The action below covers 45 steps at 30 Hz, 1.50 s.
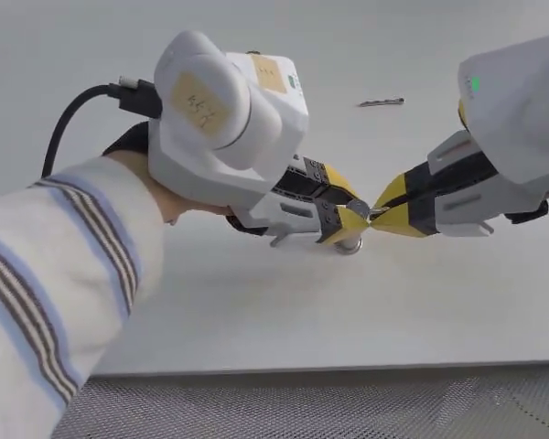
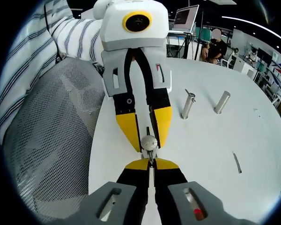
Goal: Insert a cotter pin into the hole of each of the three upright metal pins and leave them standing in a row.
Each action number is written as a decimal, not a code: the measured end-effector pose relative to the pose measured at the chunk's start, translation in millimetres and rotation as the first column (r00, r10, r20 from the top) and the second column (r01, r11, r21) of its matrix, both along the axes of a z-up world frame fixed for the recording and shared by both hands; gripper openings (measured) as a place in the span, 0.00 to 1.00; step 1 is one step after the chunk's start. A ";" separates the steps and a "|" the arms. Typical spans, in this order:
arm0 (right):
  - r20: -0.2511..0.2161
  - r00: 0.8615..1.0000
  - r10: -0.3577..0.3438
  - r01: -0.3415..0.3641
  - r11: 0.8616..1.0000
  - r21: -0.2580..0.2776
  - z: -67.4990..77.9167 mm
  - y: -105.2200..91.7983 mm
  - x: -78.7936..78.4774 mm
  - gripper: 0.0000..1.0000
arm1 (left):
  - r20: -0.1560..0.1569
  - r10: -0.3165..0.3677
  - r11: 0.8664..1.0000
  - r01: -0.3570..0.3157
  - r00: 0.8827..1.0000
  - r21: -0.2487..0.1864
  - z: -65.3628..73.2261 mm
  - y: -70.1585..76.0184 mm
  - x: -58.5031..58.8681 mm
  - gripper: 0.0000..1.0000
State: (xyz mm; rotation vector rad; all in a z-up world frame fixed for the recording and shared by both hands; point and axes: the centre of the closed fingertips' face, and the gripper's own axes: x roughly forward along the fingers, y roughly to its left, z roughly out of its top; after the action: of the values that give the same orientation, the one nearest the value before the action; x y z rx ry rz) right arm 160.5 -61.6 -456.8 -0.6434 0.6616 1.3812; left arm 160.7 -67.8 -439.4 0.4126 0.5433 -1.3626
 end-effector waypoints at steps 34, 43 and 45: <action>-0.005 0.999 -0.039 0.039 0.997 0.065 16.5 -9.1 -8.0 0.00 | 0.000 0.002 1.000 -0.002 1.000 0.004 0.3 0.2 0.0 0.09; -0.008 0.999 -0.051 0.051 0.997 0.064 15.7 -9.2 -10.1 0.00 | -0.042 0.031 0.999 -0.031 0.999 -0.008 0.3 -0.2 0.2 0.10; -0.006 0.999 -0.049 0.049 0.997 0.054 15.0 -10.0 -11.3 0.01 | -0.042 0.030 0.999 -0.031 0.999 -0.019 1.8 -0.1 0.4 0.10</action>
State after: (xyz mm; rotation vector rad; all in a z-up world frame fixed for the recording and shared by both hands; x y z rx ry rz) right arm 149.1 -71.6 -441.8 -0.5775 0.6377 1.3507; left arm 161.0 -67.9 -437.6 0.3593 0.5681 -1.3488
